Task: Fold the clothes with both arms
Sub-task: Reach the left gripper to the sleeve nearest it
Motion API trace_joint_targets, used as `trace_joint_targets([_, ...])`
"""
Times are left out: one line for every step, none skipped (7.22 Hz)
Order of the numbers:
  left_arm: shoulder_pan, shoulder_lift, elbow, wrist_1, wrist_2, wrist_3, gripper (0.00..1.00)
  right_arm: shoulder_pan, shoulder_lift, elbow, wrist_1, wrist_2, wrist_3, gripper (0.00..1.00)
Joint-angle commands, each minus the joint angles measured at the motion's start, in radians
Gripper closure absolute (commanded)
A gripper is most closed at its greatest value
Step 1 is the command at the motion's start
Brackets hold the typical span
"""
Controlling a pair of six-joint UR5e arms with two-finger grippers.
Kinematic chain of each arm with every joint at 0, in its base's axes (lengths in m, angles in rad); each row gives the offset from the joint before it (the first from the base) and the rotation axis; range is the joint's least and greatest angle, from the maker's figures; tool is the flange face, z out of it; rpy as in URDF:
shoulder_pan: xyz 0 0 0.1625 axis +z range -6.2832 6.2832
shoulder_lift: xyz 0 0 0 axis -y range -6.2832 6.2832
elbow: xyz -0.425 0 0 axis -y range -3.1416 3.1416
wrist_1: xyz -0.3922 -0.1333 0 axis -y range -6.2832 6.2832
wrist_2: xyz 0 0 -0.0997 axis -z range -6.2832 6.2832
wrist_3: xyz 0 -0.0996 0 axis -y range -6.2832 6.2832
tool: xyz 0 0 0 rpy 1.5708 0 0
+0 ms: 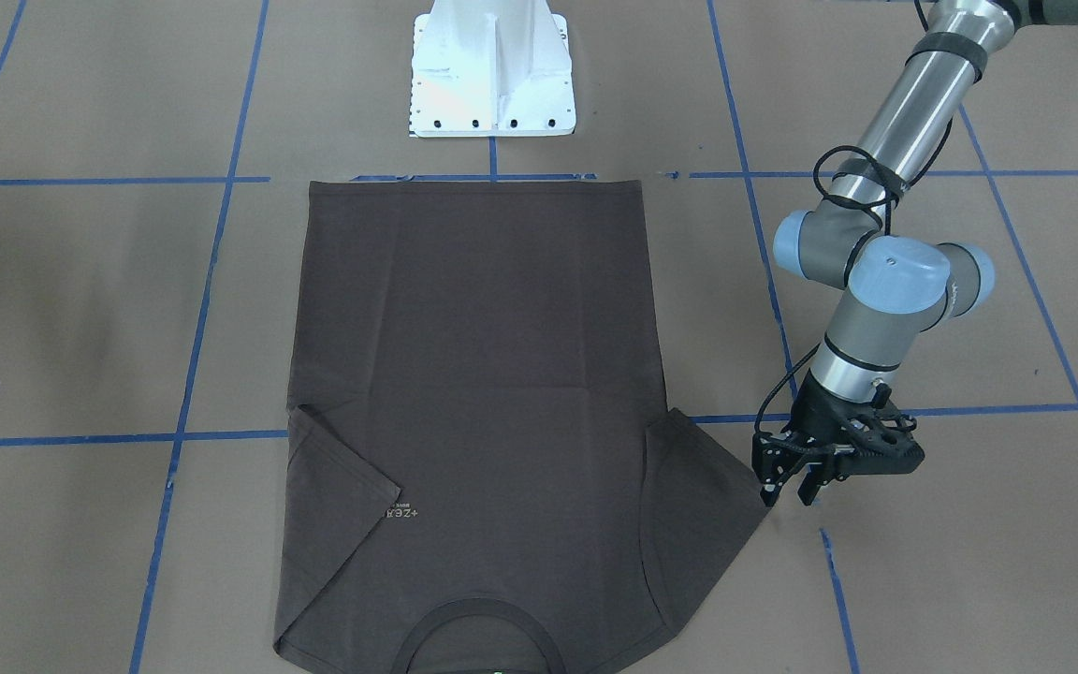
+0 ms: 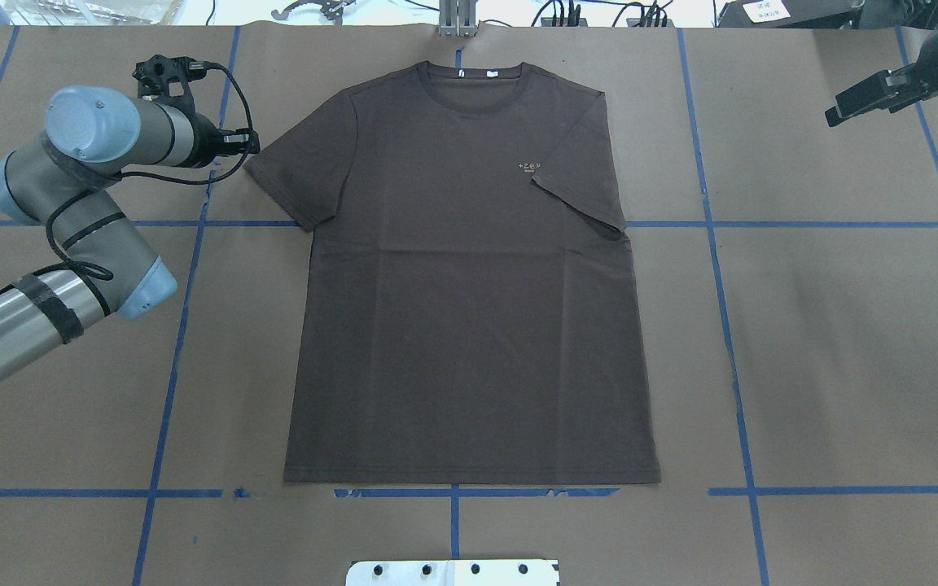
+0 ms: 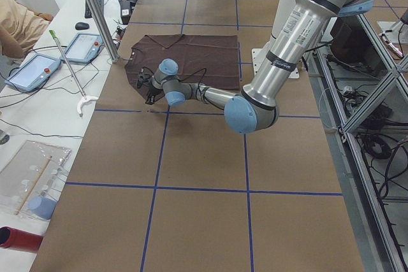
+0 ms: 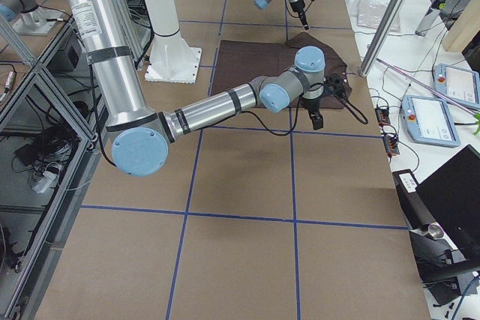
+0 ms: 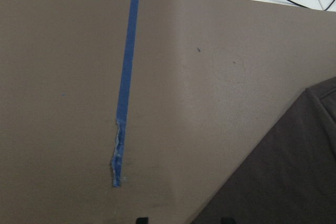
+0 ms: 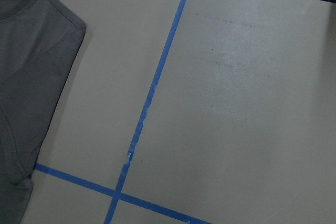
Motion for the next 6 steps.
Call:
trace_joint_targets([0.009, -0.015, 0.065, -0.042, 0.035, -0.001, 0.46, 0.000, 0.001, 0.000, 0.000, -0.001, -0.001, 0.00])
trace_joint_targets([0.011, -0.021, 0.071, -0.042, 0.037, 0.000, 0.47, -0.001, 0.001, -0.002, 0.000, -0.001, -0.001, 0.00])
trace_joint_targets([0.012, -0.029, 0.071, -0.042, 0.037, 0.001, 0.47, -0.001, 0.001, -0.002, 0.000, -0.001, -0.001, 0.00])
trace_joint_targets([0.020, -0.029, 0.069, -0.042, 0.037, 0.001, 0.47, -0.001, 0.001, -0.005, 0.000, -0.003, -0.004, 0.00])
trace_joint_targets([0.024, -0.029, 0.069, -0.042, 0.037, 0.000, 0.47, 0.000, 0.000, -0.005, 0.000, -0.003, -0.004, 0.00])
trace_joint_targets([0.029, -0.029, 0.066, -0.042, 0.035, 0.001, 0.47, -0.001, -0.002, -0.005, 0.000, -0.003, -0.003, 0.00])
